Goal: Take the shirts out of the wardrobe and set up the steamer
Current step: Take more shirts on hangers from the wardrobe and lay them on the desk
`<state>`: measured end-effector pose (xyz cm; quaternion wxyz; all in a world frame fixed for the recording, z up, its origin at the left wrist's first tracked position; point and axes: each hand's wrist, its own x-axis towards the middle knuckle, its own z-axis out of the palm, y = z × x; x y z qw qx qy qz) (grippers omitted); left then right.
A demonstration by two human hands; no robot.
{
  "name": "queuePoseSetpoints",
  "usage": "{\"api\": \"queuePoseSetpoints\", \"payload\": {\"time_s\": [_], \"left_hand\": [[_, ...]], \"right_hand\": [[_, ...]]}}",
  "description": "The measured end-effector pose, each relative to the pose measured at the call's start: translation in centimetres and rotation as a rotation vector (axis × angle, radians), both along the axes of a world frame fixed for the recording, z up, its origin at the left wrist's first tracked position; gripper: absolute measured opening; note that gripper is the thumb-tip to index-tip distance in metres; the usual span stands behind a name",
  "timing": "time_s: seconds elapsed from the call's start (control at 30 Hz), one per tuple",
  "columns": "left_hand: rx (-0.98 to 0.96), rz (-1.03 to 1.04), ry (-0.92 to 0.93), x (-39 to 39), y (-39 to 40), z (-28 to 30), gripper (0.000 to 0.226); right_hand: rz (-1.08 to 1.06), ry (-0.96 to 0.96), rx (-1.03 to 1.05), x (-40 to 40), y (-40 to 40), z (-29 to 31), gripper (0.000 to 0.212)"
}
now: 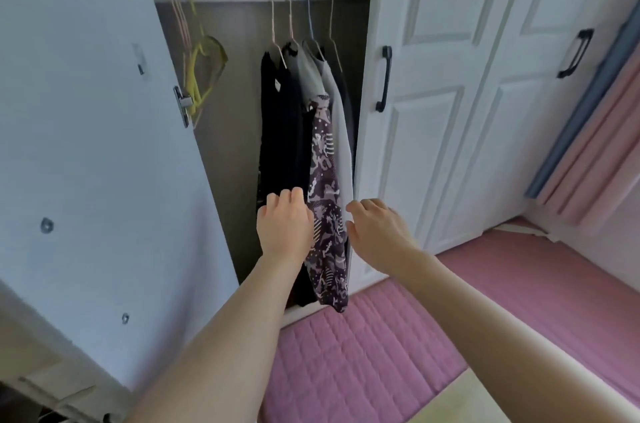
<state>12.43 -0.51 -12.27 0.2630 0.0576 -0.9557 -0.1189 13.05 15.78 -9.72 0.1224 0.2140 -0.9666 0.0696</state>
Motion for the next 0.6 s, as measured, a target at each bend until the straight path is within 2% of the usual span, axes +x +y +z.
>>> {"api": "queuePoseSetpoints", "payload": {"time_s": [0.2,0.4,0.6], "left_hand": [[0.066,0.122,0.037,-6.7,-2.2,4.2,0.025],[0.247,0.150,-0.007,-11.8,-3.9,9.5,0.026],[0.081,0.015,-0.027,-16.0,-5.3,11.4,0.025]], "right_hand": [[0.008,0.020,-0.124,-7.0,-2.9,2.9,0.023],[0.025,0.113,-0.217,-12.5,-4.6,6.6,0.024],[0.050,0.236,-0.018,-16.8,-5.4,9.1,0.028]]}}
